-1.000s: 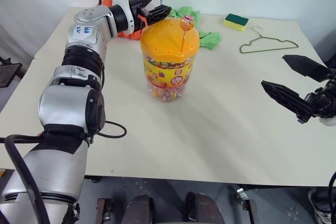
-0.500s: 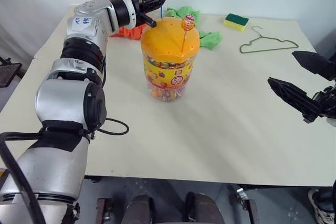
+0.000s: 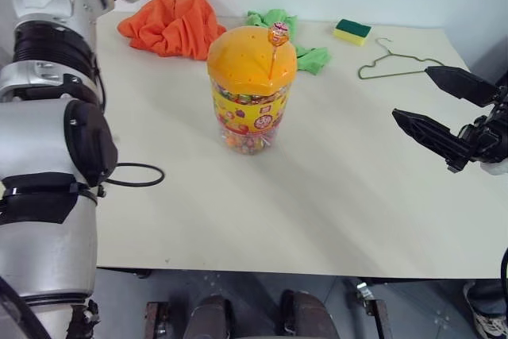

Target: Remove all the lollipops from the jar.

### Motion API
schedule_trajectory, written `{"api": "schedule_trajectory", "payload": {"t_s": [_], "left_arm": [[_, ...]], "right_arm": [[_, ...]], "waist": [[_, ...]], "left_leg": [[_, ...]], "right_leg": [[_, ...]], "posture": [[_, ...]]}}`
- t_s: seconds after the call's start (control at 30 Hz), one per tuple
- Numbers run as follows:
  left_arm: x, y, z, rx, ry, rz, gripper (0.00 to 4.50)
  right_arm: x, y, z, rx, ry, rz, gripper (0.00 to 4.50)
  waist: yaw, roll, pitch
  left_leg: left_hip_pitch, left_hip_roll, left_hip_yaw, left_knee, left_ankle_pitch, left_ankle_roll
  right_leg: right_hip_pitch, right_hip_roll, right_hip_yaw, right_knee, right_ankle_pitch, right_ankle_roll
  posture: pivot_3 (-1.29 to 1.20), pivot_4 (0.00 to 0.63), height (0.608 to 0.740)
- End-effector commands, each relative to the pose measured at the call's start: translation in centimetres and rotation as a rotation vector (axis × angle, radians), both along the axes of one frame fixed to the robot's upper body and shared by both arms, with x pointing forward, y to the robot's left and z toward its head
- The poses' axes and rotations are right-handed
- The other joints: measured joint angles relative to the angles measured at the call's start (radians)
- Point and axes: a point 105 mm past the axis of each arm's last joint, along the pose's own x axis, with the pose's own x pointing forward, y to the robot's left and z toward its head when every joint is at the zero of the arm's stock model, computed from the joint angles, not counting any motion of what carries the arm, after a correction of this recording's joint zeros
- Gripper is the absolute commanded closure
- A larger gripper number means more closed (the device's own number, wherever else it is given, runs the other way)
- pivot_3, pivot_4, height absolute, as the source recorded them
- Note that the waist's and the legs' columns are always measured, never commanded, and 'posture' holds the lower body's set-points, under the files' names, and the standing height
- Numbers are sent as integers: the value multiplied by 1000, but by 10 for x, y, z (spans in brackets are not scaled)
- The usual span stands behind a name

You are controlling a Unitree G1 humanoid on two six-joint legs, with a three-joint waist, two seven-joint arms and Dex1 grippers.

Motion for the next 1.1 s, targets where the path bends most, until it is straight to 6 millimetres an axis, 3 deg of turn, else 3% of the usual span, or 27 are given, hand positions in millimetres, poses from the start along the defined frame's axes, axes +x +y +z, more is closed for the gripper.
{"api": "schedule_trajectory", "payload": {"t_s": [0.03,0.13,0.33,0.43,0.5,0.7,0.9,1.1], "left_arm": [[-2,27,-28,63,150,82,4476],[-5,52,-72,119,325,144,4476],[-18,70,-127,169,576,161,4476],[-31,94,-165,239,749,270,4476],[-38,103,-178,274,811,292,4476],[-46,101,-187,247,892,276,4476],[-48,99,-180,259,901,271,2800],[-53,97,-146,307,835,246,988]], "right_arm": [[2,1,8,-17,-44,22,0],[9,6,8,-12,-41,52,0],[18,14,5,-16,-25,110,0],[22,18,8,-16,-26,128,0],[23,18,8,-18,-22,131,0],[24,17,9,-24,-20,134,0],[23,16,10,-34,-22,133,0],[18,15,11,-48,-24,136,0]], "waist": [[4,0,0],[6,0,0],[7,0,0],[0,0,0],[-7,0,0],[-15,-1,1],[-14,-1,1],[-16,-1,1]], "left_leg": [[0,0,0,0,0,0],[-1,0,0,1,0,0],[-7,0,0,2,0,0],[-7,0,0,2,0,0],[-6,0,1,1,0,0],[-7,0,1,1,0,0],[-7,0,1,1,0,0],[-7,0,1,1,0,0]], "right_leg": [[0,0,0,0,0,0],[0,0,0,0,0,0],[-7,0,0,2,0,0],[-7,0,0,2,0,0],[-7,0,0,2,0,0],[-8,0,0,2,0,0],[-8,0,0,2,0,0],[-8,0,0,2,0,0]], "posture": [[0,150,740],[0,150,740],[0,150,740],[0,150,740],[0,150,740],[0,150,740],[0,150,740],[0,150,740]]}}
